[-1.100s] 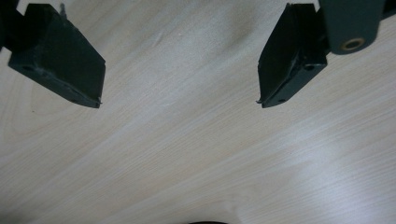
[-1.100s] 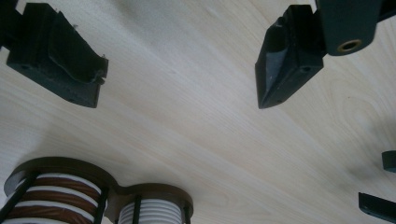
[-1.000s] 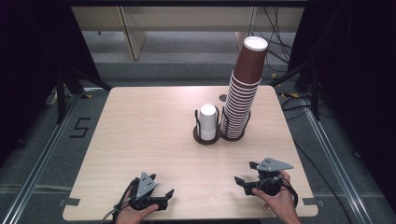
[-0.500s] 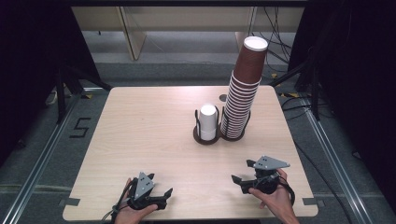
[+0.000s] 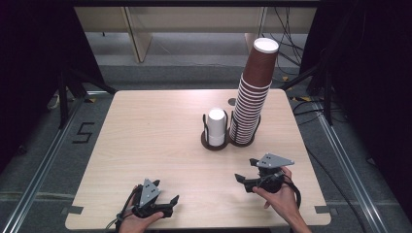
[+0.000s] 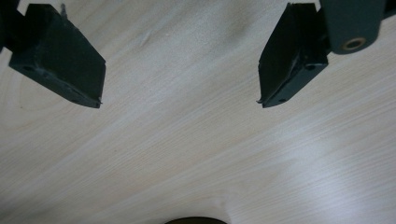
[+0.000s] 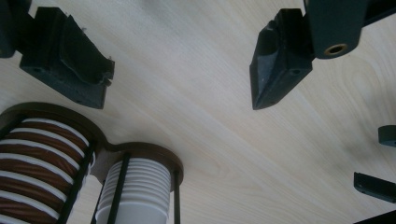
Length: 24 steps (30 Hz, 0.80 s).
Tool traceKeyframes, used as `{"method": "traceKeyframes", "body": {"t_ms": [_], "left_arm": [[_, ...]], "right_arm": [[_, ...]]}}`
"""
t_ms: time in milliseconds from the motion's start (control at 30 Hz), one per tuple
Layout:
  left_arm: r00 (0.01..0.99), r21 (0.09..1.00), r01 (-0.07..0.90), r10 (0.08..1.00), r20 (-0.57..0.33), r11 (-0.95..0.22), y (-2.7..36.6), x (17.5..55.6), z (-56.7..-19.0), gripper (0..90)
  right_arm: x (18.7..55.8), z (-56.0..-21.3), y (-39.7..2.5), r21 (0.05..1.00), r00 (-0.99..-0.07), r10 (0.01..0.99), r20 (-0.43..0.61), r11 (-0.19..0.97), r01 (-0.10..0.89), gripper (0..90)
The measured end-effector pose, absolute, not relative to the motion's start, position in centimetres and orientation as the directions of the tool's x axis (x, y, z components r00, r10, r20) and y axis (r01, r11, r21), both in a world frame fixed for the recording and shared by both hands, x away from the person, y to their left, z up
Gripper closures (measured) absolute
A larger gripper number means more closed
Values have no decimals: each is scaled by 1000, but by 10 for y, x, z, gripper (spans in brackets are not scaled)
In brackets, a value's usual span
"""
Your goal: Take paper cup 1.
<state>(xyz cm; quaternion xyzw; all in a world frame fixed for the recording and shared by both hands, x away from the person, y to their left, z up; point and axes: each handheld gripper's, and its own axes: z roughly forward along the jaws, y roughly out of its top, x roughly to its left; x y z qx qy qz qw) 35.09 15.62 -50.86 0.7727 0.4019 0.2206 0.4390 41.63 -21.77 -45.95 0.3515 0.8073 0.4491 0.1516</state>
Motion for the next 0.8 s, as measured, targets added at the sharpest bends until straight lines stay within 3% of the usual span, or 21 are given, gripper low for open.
{"method": "traceKeyframes", "body": {"t_ms": [400, 800], "left_arm": [[578, 854, 431, 816, -13, -292, 157, 351, -508, 146], [575, 853, 433, 818, -13, -291, 158, 352, -508, 146]], "right_arm": [[430, -448, -203, 843, -720, 693, 26, 372, 388, 231], [439, -443, -195, 849, -718, 694, 44, 353, 393, 253]]}}
